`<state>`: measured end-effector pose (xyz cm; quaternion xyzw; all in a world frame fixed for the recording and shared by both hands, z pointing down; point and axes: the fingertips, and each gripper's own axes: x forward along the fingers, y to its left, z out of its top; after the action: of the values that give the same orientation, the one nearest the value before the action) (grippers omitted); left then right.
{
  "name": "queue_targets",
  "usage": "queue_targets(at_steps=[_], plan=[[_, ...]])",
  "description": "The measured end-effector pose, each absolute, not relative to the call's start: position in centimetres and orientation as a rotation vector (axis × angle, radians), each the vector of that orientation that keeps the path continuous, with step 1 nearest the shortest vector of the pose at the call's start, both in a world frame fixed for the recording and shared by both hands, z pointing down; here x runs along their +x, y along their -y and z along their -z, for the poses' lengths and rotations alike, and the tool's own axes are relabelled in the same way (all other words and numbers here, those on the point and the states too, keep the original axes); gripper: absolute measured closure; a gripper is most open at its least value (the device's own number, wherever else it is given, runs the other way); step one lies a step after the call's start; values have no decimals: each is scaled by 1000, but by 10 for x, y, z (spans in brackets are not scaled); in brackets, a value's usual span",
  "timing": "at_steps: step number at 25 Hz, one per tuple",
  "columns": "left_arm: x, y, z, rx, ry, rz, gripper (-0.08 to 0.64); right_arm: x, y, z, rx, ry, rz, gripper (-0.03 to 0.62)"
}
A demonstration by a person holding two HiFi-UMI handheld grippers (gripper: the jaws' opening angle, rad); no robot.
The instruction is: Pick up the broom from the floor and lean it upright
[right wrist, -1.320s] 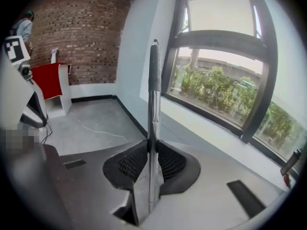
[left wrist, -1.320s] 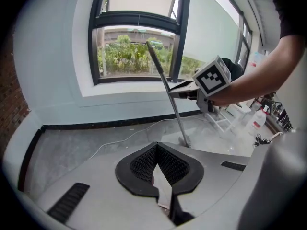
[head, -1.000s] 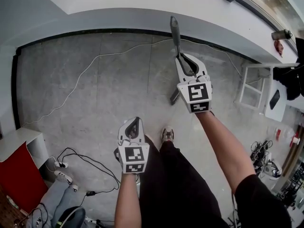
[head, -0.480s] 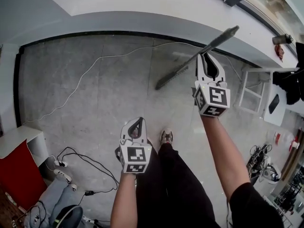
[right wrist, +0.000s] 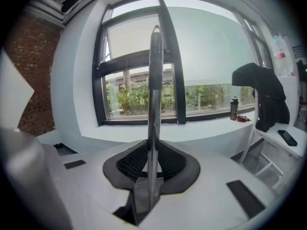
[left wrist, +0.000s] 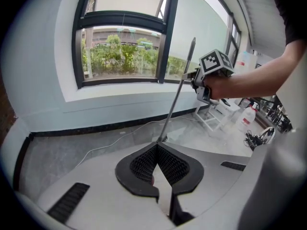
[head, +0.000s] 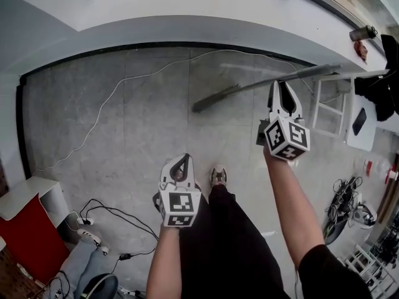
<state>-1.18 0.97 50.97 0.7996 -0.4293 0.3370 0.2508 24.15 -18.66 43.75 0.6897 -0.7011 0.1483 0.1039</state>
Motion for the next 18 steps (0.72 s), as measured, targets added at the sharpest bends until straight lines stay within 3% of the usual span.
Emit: queue_targets(at_steps=[6,18], plan=[[3,-10,-510,2202,1140,-930,554,273,158,-457,2064,2034,-541,531],[3,-11,-515,2121,1196,-819,554,254,159,-458,1982,2133,-532,531]])
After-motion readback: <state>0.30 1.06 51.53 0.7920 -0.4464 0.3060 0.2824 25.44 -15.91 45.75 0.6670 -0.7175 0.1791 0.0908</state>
